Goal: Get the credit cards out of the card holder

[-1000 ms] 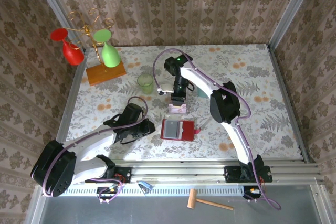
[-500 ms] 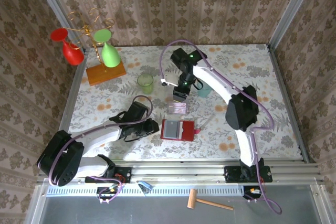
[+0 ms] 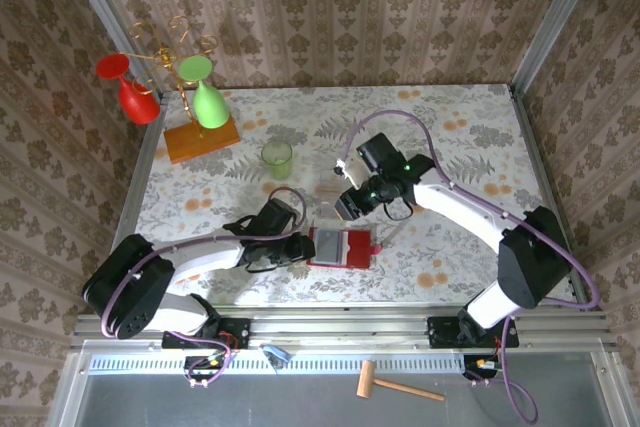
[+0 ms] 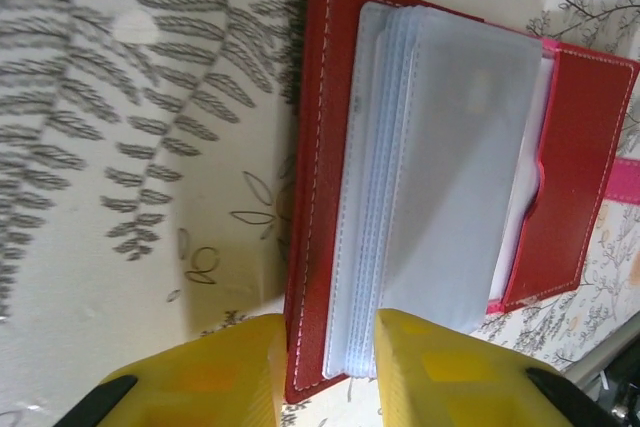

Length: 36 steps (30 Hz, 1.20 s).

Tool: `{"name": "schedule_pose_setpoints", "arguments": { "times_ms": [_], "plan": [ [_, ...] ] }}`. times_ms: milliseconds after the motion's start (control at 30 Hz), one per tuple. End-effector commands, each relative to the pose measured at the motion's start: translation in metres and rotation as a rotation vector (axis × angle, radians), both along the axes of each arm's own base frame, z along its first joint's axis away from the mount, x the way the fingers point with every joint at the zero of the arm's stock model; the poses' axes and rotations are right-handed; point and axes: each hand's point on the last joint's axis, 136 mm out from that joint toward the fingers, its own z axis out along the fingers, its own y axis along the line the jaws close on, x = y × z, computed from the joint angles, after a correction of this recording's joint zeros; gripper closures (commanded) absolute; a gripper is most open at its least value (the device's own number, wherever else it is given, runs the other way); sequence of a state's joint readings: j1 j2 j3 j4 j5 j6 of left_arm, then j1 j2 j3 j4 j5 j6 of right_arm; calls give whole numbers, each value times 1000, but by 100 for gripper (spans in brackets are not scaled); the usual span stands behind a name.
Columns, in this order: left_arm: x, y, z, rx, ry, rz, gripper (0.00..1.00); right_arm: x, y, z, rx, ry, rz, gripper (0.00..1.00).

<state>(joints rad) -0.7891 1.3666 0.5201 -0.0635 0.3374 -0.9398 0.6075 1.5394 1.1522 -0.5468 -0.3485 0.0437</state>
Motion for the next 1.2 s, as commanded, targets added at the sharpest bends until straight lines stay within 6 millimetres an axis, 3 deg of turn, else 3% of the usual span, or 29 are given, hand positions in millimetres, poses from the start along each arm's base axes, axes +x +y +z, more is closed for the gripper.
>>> {"name": "schedule_pose_setpoints", "arguments": {
  "times_ms": [0, 200, 433, 600, 733, 967, 1167],
  "plan": [
    [1, -11, 3, -32, 2, 4, 70, 5, 13, 16, 158, 16, -169, 56],
    [-2, -10, 4, -24, -13, 17, 70, -12, 8, -3, 177, 134, -307, 54],
    [4, -1, 18, -26, -59, 50, 72, -33, 9, -21, 130, 202, -380, 58],
    [8, -6, 24, -87, -61, 65, 82, -43, 8, -42, 66, 343, -463, 62],
    [10, -11, 20, -139, -45, 79, 89, -47, 13, -57, 67, 403, -477, 63],
    [8, -13, 7, -137, -12, 75, 92, -46, 15, -65, 46, 425, -487, 64],
    [5, -5, -5, -92, 8, 88, 93, -46, 16, -74, 21, 453, -500, 58]
  ]
}}
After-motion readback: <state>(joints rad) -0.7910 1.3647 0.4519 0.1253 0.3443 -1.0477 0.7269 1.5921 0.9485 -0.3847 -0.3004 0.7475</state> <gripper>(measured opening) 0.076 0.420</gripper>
